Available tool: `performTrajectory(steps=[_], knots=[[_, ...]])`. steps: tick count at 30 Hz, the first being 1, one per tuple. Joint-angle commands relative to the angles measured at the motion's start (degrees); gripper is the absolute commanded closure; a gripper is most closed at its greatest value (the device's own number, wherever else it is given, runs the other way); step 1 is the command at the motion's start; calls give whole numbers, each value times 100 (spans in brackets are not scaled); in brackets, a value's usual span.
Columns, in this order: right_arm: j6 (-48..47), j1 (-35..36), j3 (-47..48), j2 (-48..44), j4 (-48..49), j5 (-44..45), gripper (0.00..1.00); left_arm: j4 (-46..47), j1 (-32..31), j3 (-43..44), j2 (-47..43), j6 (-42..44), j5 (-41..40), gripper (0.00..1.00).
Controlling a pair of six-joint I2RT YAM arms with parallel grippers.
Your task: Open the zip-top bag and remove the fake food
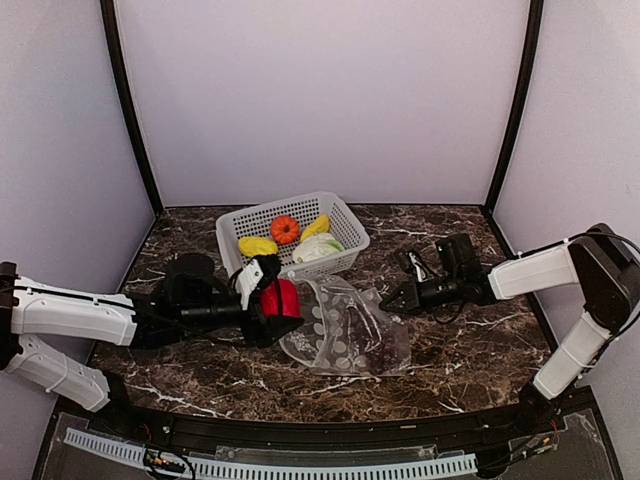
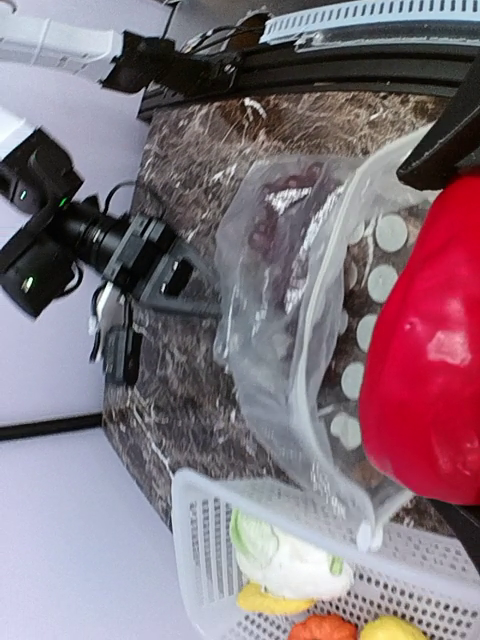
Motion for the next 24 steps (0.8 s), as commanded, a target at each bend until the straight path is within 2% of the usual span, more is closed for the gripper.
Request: performTrajectory(steps=[1,6,12,16,24], knots=[[-81,-32,-83,-111,-2,-64,100,-291,677,300,-344,-416,-670,29],[-37,-35,-92,-117,63,-103,100,-662,1655,1349,163,-645,-1057,27],[35,-38,-110,-140,154,-137,100,-1301,2245,2623,1377,-578,-1175,26],[62,-33,-129,-187,167,-129,100,-1713,2353,3168,2058,-578,-1179,27],[63,-35,-165,-196,162,-127,100,-2151,2359,3182,2506,-807,-1151,24]])
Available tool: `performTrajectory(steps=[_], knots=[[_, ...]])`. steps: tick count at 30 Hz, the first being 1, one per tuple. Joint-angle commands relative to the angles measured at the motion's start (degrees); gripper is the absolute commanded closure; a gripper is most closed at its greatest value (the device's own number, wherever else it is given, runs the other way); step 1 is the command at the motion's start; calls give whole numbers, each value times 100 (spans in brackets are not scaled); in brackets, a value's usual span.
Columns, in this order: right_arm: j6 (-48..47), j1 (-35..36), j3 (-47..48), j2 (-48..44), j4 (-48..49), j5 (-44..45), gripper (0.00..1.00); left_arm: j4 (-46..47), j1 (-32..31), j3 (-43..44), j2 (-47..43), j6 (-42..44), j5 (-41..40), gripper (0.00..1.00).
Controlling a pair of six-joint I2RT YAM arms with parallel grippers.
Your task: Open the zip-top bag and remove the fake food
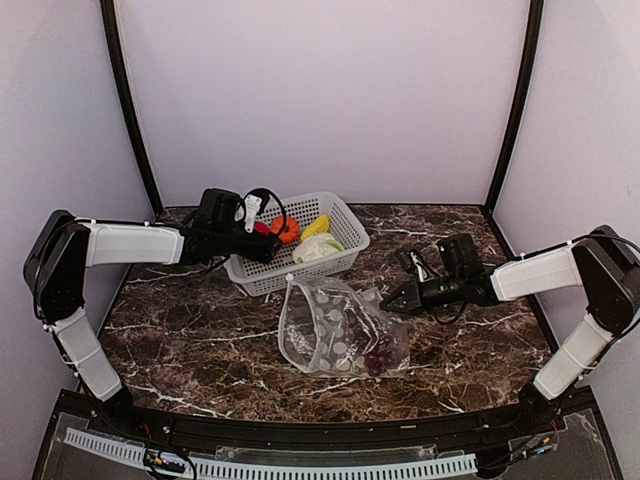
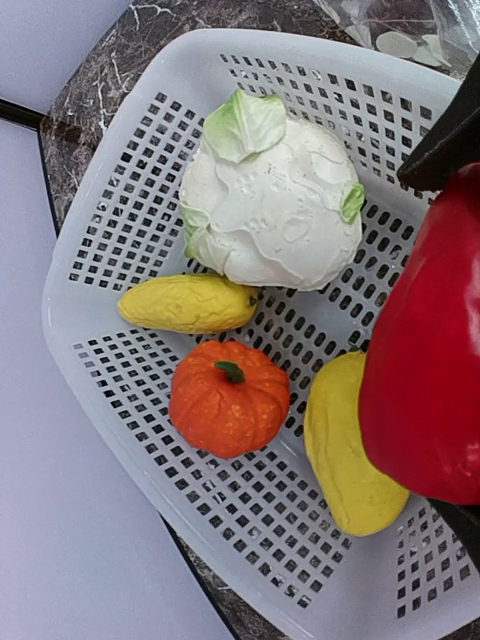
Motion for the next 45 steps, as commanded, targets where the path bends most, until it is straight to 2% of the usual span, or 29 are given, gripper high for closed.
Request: performTrajectory(steps=[1,10,17,19,24,27,33,36,41,45], knots=[[15,-32,-76,-61,110,-65,100,-394,5,44,10,-217,-7,23],[23,-32,-22,-28,101,-92,100,-526,5,201,133,-188,292,5],[5,-35,3,-6,72,-101,100,-596,5,274,11,-93,359,1],[7,-35,17,1,69,-101,100,-373,2,103,-210,-53,495,1],[2,-30,72,83,83,-148,100,610,-74,-1099,-1257,-48,1148,2],[8,-21,112,120,99,-170,100,1081,-333,-1767,-1878,264,1168,4],[-44,-21,242,141,-18,-187,99,1132,-1204,-2774,-2459,1067,986,8],[-83,-21,285,90,-138,-163,88,1230,-1416,-3029,-2513,1132,1149,13],[-80,-21,215,-125,-319,-83,56,1399,-1713,-3324,-2486,1402,1409,19],[-100,-31,52,-376,-509,12,45,1484,-1824,-3332,-2171,1581,1342,24]])
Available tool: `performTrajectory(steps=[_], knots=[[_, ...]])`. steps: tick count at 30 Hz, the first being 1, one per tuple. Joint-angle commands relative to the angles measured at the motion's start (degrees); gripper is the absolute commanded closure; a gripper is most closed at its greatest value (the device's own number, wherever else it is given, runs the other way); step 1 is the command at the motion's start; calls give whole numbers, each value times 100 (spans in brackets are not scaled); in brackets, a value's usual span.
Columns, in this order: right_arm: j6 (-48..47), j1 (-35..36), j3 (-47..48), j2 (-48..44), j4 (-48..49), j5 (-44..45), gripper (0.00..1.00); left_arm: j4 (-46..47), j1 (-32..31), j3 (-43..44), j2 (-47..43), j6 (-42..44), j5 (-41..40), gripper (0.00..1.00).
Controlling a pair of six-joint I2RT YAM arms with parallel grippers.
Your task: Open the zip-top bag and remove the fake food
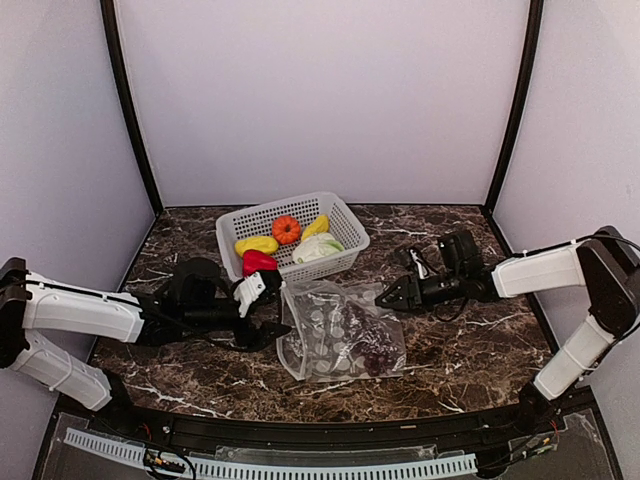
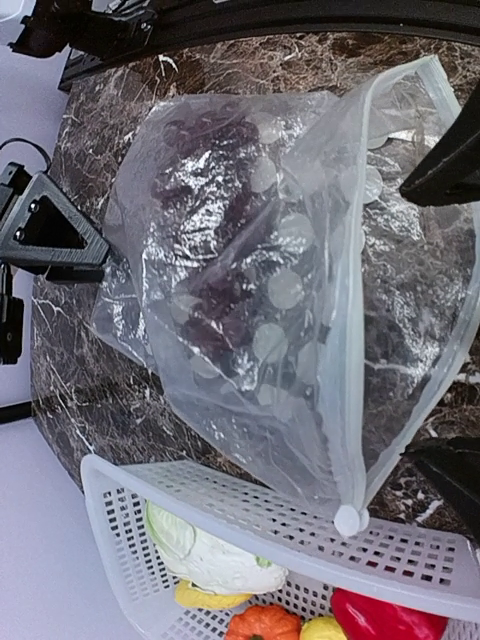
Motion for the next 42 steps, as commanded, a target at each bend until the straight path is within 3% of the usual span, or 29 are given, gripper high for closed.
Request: performTrajectory(steps=[1,12,19,26,34,42], knots=[[-72,-30,-171,-391,-252,121,44,320,-112,-77,326,339,85,25],[17,-17,-586,-520,-267,51,55,1252,-283,78,1401,579,235,30],[-88,49,-434,73,-211,312,83,1818,-402,372,2157,640,350,30],[-215,190,-147,639,-152,393,100,2272,-599,820,2921,693,373,22],[-86,735,172,1114,82,251,100,2515,-977,1205,3405,837,380,12],[273,1186,258,1217,516,31,100,2510,-1050,1265,3547,998,254,10]])
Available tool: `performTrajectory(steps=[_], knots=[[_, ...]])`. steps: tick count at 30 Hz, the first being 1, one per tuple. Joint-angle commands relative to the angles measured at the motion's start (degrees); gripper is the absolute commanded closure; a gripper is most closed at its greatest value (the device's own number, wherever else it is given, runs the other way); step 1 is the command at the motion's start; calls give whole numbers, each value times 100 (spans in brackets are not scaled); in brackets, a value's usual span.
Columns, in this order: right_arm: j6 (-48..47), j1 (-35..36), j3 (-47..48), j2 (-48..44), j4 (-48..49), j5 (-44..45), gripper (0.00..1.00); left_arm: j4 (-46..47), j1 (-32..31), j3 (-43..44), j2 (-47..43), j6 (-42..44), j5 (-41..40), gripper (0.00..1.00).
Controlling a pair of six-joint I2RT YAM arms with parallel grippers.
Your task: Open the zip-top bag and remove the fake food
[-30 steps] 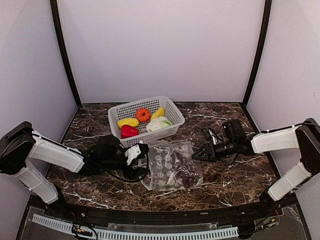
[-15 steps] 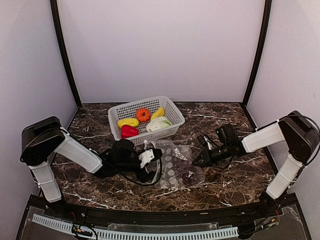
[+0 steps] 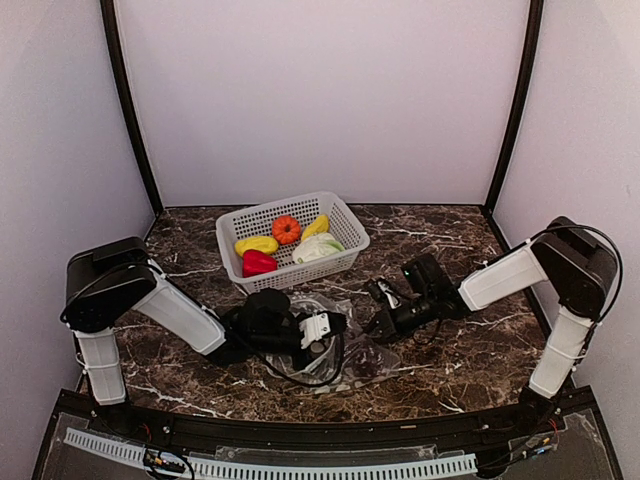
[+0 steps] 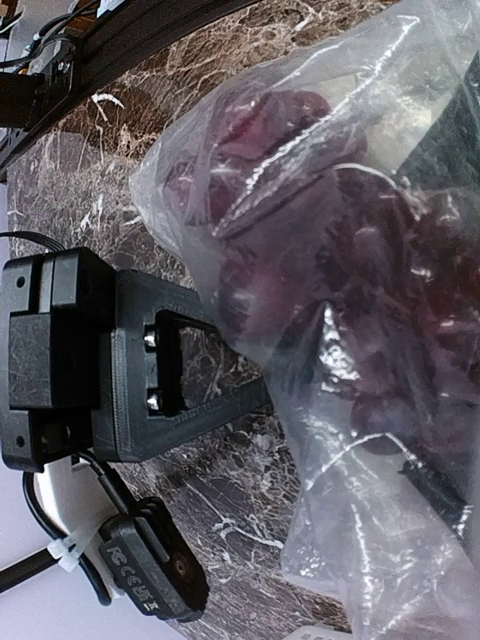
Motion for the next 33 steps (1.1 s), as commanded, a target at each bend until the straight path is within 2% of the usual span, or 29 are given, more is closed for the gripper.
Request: performTrajectory(steps=[1,6,8,10,13,15,22,28,33], knots=[[207,144,71,54,348,-203,100,98,-28,105,76,178,-83,10],[200,232,93,37,383,-389,100,-31,-38,203,191,261,-125,11],[189,281,121,83,373,-424,100,-48,-44,250,252,268,-173,14],[200,276,93,101,423,-492,100,-116,-56,303,247,262,-205,22],[168,241,81,72,384,-478,100,-90,-91,223,147,250,-211,46],[161,149,28,3,382,-454,100,-58,-97,117,20,240,-219,56],[193,-223,-227,-296,431,-429,100,1,-100,-369,-538,150,-421,80],[143,-570,-395,-595,365,-362,100,-31,-98,-688,-853,11,-643,91],[94,-800,-551,-816,281,-260,100,38,-98,-959,-1222,-144,-933,93]])
